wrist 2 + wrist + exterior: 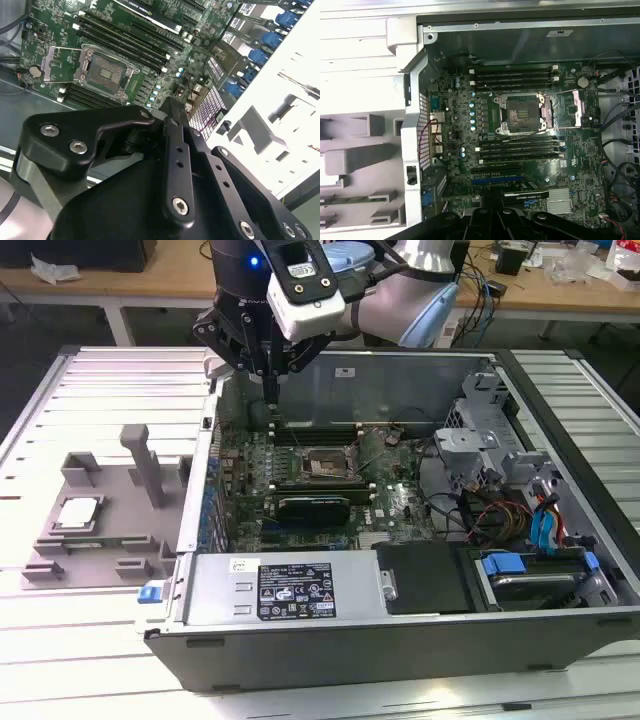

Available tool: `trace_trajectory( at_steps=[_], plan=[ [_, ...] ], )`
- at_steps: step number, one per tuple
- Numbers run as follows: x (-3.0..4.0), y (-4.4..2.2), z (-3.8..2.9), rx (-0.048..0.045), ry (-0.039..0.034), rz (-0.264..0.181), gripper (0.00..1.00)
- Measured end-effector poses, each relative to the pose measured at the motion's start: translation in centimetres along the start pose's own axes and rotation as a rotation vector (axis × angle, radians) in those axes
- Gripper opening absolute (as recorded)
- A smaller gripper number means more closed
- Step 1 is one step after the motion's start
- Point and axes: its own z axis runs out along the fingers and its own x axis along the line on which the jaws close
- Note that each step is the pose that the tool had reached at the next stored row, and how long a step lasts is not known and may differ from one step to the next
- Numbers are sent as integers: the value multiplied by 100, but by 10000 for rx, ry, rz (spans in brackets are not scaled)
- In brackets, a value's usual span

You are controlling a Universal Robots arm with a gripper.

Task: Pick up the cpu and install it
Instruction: 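Reach for the cpu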

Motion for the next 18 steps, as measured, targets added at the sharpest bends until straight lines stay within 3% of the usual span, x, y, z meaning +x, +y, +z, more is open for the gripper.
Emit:
trace_trajectory(
  at_steps=[5,18],
  plan=[
    [4,0,0,0,0,0,11],
    [98,-6,-2,-1,0,0,11]
  ],
)
